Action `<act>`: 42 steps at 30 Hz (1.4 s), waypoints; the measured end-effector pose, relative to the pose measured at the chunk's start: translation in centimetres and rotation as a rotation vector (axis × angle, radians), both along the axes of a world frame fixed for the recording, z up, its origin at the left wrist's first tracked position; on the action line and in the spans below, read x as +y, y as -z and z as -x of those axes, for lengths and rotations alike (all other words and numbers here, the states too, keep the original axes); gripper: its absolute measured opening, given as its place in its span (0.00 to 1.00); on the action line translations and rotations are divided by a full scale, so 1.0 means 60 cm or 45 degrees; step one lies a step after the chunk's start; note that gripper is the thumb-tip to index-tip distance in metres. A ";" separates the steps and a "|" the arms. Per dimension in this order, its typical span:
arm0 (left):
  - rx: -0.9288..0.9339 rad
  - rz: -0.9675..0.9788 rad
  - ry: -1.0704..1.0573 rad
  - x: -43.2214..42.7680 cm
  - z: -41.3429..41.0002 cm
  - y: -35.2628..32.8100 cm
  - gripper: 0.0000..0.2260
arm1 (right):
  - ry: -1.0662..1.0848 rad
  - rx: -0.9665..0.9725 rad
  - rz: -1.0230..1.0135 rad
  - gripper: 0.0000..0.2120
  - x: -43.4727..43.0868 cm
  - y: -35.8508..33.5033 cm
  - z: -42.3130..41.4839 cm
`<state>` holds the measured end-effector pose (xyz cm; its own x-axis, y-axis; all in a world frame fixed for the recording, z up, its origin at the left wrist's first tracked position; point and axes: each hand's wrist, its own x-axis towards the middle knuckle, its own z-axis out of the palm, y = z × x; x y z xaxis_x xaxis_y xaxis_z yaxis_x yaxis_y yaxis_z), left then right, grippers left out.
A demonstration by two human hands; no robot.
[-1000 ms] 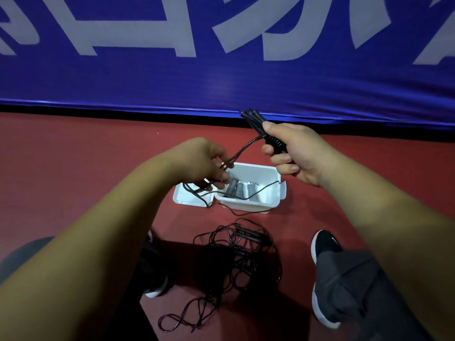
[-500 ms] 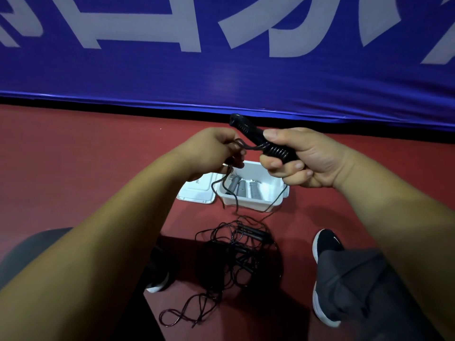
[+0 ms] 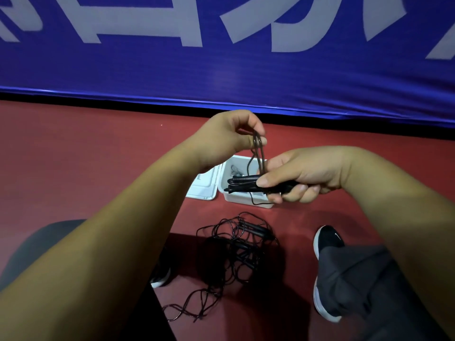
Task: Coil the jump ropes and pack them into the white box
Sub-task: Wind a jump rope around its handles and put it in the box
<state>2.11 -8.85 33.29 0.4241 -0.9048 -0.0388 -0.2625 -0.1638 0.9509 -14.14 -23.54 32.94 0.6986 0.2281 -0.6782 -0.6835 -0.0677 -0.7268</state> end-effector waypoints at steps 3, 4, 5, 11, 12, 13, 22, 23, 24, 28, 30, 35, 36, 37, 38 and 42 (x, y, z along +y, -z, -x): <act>-0.158 0.040 -0.012 -0.009 0.004 0.003 0.07 | 0.127 -0.018 0.321 0.11 -0.010 0.009 -0.004; -0.210 0.050 -0.006 -0.013 0.008 0.005 0.07 | 0.179 -0.040 0.440 0.13 -0.017 0.013 -0.004; -0.257 0.059 -0.002 -0.018 0.012 0.008 0.07 | 0.226 -0.066 0.559 0.13 -0.024 0.016 -0.003; -0.349 0.065 -0.096 -0.056 0.026 0.035 0.08 | 0.598 -0.236 1.010 0.12 -0.064 0.039 0.008; -0.329 0.065 -0.115 -0.064 0.028 0.038 0.08 | 0.643 -0.256 1.118 0.13 -0.070 0.041 0.011; -0.307 0.062 -0.136 -0.072 0.030 0.041 0.08 | 0.684 -0.276 1.215 0.13 -0.075 0.042 0.014; -0.114 0.095 -0.196 -0.159 0.077 0.065 0.07 | 0.952 -0.208 1.410 0.21 -0.131 0.073 0.035; -0.101 0.096 -0.187 -0.168 0.083 0.070 0.07 | 0.958 -0.186 1.412 0.21 -0.135 0.074 0.039; -0.090 0.094 -0.178 -0.177 0.089 0.074 0.07 | 0.962 -0.159 1.420 0.21 -0.138 0.074 0.044; -0.043 0.028 -0.143 -0.200 0.104 0.090 0.04 | 0.939 -0.062 1.448 0.17 -0.143 0.064 0.065; -0.059 -0.041 -0.117 -0.205 0.107 0.096 0.03 | 0.893 -0.045 1.428 0.14 -0.139 0.056 0.074; 0.005 -0.190 -0.040 -0.201 0.105 0.110 0.06 | 0.666 0.035 1.443 0.14 -0.123 0.041 0.087; 0.028 -0.211 -0.022 -0.198 0.105 0.111 0.06 | 0.624 0.052 1.449 0.14 -0.120 0.037 0.089; 0.045 -0.228 -0.003 -0.195 0.105 0.114 0.06 | 0.588 0.065 1.452 0.14 -0.117 0.034 0.090; 0.058 -0.249 0.012 -0.191 0.106 0.114 0.06 | 0.555 0.073 1.449 0.14 -0.113 0.030 0.092; 0.155 -0.359 0.112 -0.176 0.113 0.122 0.08 | 0.418 0.137 1.388 0.15 -0.102 0.020 0.097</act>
